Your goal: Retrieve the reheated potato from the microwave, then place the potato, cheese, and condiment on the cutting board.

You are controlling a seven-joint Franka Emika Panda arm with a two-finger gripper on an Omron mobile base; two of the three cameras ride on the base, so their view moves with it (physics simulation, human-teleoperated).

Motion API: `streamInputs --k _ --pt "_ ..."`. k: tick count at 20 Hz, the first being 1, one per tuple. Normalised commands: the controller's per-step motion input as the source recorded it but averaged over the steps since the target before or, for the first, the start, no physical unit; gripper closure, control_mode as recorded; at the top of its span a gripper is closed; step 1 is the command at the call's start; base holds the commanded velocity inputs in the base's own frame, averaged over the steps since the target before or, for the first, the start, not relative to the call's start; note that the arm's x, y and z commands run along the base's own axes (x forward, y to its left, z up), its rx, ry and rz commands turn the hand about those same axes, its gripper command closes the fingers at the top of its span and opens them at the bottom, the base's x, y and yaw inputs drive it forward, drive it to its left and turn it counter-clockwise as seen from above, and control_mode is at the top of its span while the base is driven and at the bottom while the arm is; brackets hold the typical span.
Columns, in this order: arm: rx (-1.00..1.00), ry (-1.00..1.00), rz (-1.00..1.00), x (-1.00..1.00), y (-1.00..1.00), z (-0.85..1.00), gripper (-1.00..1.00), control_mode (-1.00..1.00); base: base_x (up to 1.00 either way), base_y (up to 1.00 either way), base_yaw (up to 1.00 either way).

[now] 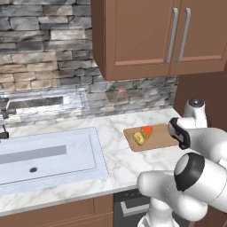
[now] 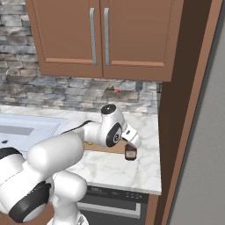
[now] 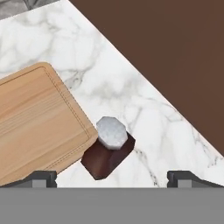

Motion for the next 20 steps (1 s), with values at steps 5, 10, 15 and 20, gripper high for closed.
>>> streamInputs --k 5,10,15,20 --pt "0.0 0.0 0.0 0.02 -0.13 -0.15 -1.0 -1.0 0.0 0.0 0.0" --pt "0.0 0.0 0.0 0.08 -0.1 -0.08 -1.0 -1.0 0.0 0.0 0.0" --pt "0.0 0.0 0.0 0.08 -0.07 -0.07 -1.0 -1.0 0.0 0.0 0.0" --pt "0.0 0.0 0.0 0.04 -0.02 -0.06 -1.0 -1.0 0.0 0.0 0.0"
